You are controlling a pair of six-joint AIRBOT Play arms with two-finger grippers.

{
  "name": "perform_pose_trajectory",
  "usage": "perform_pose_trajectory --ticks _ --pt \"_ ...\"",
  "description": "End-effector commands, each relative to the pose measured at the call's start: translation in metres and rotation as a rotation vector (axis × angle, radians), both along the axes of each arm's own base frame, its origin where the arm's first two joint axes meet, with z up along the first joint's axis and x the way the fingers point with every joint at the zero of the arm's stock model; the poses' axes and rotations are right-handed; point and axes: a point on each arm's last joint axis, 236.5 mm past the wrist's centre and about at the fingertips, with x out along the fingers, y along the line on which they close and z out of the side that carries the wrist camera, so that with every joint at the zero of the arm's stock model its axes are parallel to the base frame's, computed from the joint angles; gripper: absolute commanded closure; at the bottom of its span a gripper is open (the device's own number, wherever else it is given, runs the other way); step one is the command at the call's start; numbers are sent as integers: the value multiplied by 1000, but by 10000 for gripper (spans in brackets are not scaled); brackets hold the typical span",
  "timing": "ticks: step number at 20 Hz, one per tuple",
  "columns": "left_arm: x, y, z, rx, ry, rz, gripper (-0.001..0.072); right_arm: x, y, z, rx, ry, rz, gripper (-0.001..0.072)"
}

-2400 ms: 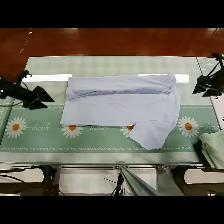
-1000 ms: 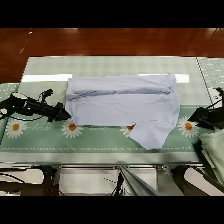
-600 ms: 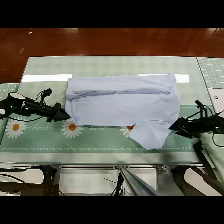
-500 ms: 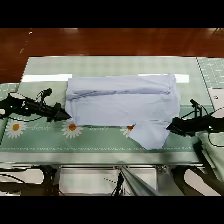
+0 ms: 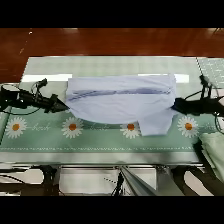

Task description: Fold the shirts.

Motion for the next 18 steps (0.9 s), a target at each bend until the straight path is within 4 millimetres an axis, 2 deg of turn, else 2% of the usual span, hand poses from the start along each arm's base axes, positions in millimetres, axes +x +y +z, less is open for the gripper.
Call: perform_pose_trajectory --ticks 1,3,4,6,8,10,13,15,18 --pt "51 -3 63 -74 -183 54 686 56 -14 90 -39 -278 -56 680" --pt "84 -3 98 -99 -297 103 686 80 -19 110 -33 -348 -88 680" --pt "97 -2 108 -84 -330 128 686 90 -22 110 -30 -359 -102 680" --pt "122 -1 117 -40 -402 169 686 111 -33 101 -36 -368 -136 680" --pt "145 -2 116 -1 -449 215 686 133 -42 84 -26 -362 -177 680" --pt "164 -2 104 33 -467 260 686 155 -45 63 17 -341 -220 680" --pt "182 3 70 71 -440 313 686 184 -53 32 55 -313 -275 680" --pt "186 6 46 80 -400 329 686 196 -57 11 55 -284 -283 680" --pt "183 5 14 75 -334 325 685 205 -50 -16 68 -245 -282 679"
